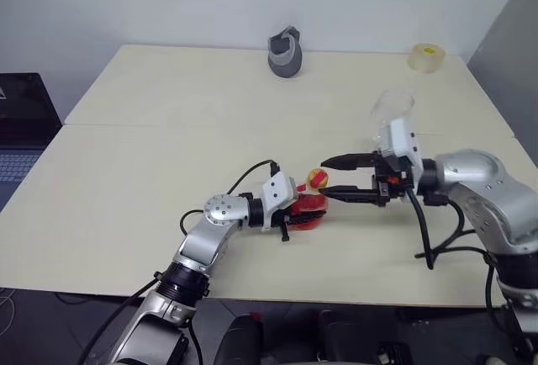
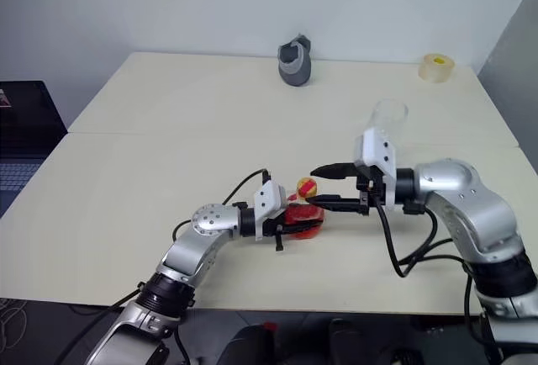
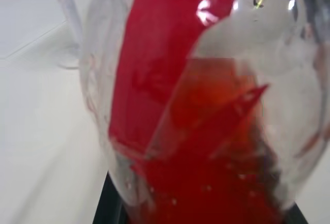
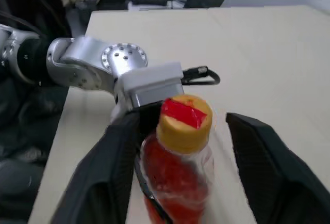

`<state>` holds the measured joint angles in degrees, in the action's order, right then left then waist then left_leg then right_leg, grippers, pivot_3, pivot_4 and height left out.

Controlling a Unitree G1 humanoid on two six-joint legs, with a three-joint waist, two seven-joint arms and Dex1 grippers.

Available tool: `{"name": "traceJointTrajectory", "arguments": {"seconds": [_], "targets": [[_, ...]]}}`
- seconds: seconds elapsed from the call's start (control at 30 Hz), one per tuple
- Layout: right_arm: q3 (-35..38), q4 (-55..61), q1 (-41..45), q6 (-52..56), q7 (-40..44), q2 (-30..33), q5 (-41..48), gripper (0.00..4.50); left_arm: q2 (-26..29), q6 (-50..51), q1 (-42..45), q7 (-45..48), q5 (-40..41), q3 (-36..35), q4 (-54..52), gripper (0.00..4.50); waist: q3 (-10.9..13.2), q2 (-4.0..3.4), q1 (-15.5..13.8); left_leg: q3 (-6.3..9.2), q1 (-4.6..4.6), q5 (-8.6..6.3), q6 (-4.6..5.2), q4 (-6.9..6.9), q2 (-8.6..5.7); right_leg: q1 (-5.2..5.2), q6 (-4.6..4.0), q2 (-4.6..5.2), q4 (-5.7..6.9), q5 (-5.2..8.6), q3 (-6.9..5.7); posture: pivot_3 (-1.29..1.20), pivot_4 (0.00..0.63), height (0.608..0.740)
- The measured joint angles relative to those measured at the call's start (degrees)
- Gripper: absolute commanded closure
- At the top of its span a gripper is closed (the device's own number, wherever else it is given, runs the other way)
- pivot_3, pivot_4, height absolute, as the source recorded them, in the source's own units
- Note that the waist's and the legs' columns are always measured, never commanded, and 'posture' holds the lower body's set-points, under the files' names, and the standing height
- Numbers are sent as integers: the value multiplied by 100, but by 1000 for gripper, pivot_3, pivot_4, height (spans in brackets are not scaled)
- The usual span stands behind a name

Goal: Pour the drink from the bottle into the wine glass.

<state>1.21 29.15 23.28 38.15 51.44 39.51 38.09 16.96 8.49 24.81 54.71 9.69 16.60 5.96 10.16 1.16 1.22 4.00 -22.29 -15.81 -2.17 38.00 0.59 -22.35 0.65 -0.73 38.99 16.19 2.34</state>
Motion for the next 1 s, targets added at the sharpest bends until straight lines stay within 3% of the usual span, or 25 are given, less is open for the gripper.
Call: {"name": "traceJointTrajectory", "arguments": {"seconds": [0.13, 0.33, 0.83, 0.93, 1.0], "targets": [[276, 1002, -540, 273, -1421, -635, 81, 874, -148, 25, 5, -215, 17, -29, 4, 3458, 0, -1, 26, -3, 4, 1, -1, 1, -2, 2, 2, -1, 4, 1, 3, 0, 150, 740], [-204, 1423, -974, 290, -2970, -1526, -607, 874, -326, 82, 74, -359, 21, -29, 79, 3459, 0, -3, 30, -5, 4, 2, -3, -3, -2, -1, 19, -5, 2, 11, 5, 0, 150, 740], [-536, 1434, -949, 431, -3412, -1769, -773, 874, -429, -17, 318, -288, 16, -29, 394, 3468, 0, -2, 30, -4, 4, 1, -2, -2, -3, 0, 18, -5, 1, 10, 3, 0, 150, 740], [-549, 1434, -854, 469, -3427, -1812, -772, 1440, -426, -23, 317, -285, 10, -28, 393, 3468, 0, -2, 31, -4, 4, 1, -1, -2, -3, 0, 17, -6, 1, 10, 3, 0, 150, 740], [-556, 1431, -843, 485, -3425, -1815, -773, 2098, -417, -23, 316, -284, 5, -28, 393, 3468, 0, -2, 31, -4, 3, 1, -1, -2, -4, 0, 17, -6, 0, 10, 3, 0, 150, 740]]}}
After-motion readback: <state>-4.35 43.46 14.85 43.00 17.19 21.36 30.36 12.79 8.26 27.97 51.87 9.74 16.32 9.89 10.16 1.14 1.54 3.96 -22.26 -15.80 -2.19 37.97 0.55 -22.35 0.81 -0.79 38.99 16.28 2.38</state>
